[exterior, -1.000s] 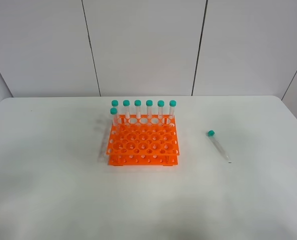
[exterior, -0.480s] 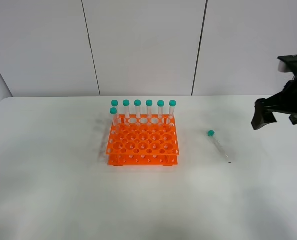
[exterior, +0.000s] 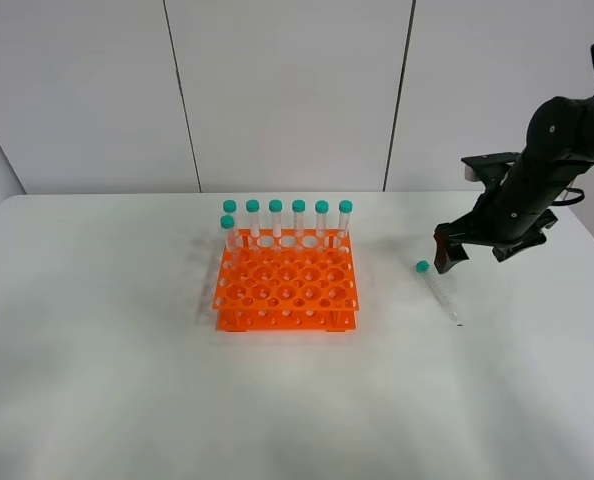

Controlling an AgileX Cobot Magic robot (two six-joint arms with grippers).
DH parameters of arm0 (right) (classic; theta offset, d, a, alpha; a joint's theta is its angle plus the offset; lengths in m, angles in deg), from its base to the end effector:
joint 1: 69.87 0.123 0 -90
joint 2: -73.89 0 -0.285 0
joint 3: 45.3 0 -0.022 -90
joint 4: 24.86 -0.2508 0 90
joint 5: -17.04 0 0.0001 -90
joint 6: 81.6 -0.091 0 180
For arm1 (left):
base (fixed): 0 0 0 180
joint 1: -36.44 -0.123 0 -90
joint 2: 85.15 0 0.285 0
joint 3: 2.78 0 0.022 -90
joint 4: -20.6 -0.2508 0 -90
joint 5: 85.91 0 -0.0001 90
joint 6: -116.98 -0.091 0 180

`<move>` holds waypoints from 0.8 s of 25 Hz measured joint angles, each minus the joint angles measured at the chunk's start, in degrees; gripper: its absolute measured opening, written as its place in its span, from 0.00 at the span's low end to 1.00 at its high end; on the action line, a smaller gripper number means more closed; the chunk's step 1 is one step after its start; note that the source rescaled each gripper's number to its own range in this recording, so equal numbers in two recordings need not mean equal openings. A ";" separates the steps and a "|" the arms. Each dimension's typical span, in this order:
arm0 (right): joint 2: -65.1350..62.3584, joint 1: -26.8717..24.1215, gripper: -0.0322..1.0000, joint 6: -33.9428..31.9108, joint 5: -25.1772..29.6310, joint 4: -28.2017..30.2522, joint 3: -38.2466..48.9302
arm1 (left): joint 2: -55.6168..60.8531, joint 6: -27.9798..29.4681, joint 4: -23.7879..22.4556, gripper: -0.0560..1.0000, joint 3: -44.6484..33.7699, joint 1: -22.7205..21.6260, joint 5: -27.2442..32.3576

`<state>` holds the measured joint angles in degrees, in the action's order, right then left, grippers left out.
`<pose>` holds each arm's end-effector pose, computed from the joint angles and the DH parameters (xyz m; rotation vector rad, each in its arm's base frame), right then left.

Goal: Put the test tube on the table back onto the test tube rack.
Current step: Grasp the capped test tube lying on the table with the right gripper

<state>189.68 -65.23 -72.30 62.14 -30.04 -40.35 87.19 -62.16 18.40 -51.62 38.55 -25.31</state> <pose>0.3714 0.0360 0.1823 -0.2705 2.8779 0.0894 -0.0044 0.0032 0.2763 0.0206 2.0431 0.0136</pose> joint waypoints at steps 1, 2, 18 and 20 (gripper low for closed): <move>1.23 -0.06 1.00 -0.15 -0.72 -0.01 -0.22 | 0.00 0.00 0.00 0.86 0.00 0.00 0.00; 2.47 -0.06 1.00 -0.30 -1.51 0.04 -0.39 | 0.00 0.00 0.00 0.86 0.00 0.00 0.00; 9.05 3.57 1.00 -0.75 -3.85 0.00 -0.39 | 0.00 0.00 0.00 0.86 0.00 0.00 0.00; 9.05 3.76 1.00 -2.51 -4.26 -0.06 -0.39 | 0.00 0.00 0.00 0.86 0.00 0.00 0.00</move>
<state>198.72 -61.47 -74.81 57.88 -30.10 -40.74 87.19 -62.16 18.40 -51.62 38.55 -25.31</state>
